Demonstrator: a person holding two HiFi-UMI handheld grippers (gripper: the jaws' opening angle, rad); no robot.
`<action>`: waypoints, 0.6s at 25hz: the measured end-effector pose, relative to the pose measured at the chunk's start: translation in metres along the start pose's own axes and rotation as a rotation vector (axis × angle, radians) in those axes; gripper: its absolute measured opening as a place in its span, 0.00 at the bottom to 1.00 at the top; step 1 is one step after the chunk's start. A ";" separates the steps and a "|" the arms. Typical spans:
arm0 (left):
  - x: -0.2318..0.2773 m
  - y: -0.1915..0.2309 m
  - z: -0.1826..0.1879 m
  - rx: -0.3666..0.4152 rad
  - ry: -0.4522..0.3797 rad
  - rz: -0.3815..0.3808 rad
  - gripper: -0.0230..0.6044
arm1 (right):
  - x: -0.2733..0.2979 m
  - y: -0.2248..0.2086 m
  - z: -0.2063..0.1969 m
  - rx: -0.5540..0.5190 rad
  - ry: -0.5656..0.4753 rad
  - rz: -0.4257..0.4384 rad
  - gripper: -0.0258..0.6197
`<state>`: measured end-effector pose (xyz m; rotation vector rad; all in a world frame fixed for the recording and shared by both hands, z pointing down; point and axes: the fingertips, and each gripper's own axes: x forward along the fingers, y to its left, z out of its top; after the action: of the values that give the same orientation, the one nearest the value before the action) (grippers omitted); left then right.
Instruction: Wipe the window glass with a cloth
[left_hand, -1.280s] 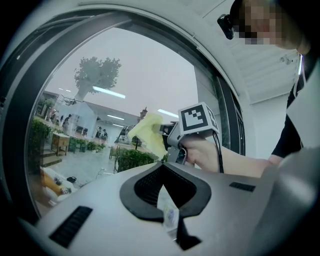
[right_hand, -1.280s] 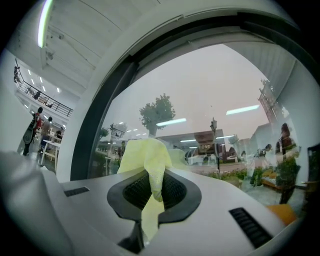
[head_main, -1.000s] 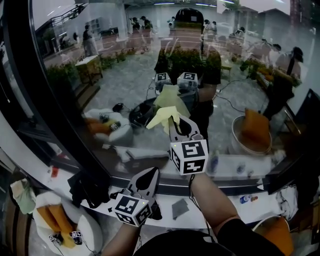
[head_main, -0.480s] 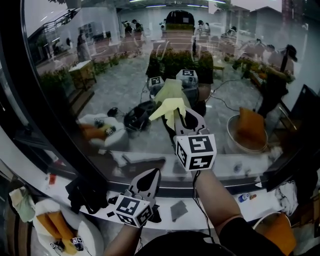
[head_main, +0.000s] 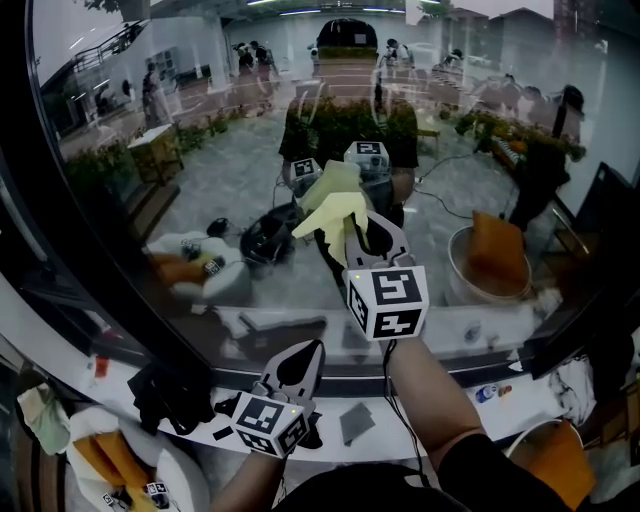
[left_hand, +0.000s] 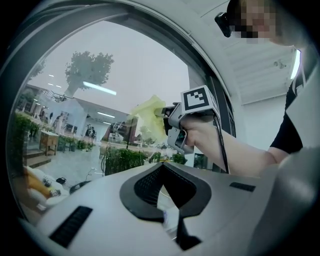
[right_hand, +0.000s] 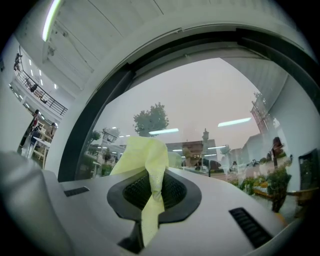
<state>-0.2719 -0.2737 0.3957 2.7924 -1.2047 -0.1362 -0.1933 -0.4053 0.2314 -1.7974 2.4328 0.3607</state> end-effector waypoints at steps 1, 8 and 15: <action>0.000 0.001 0.000 -0.001 0.002 0.000 0.04 | 0.000 0.001 0.000 0.000 -0.004 -0.001 0.10; 0.006 0.004 -0.005 0.000 0.015 -0.008 0.04 | 0.002 0.002 0.000 0.000 -0.012 0.013 0.10; 0.014 -0.005 -0.014 -0.016 0.027 -0.034 0.04 | 0.001 0.002 -0.002 -0.026 0.003 0.040 0.10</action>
<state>-0.2576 -0.2799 0.4086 2.7921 -1.1452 -0.1095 -0.1959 -0.4061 0.2332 -1.7624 2.4802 0.3952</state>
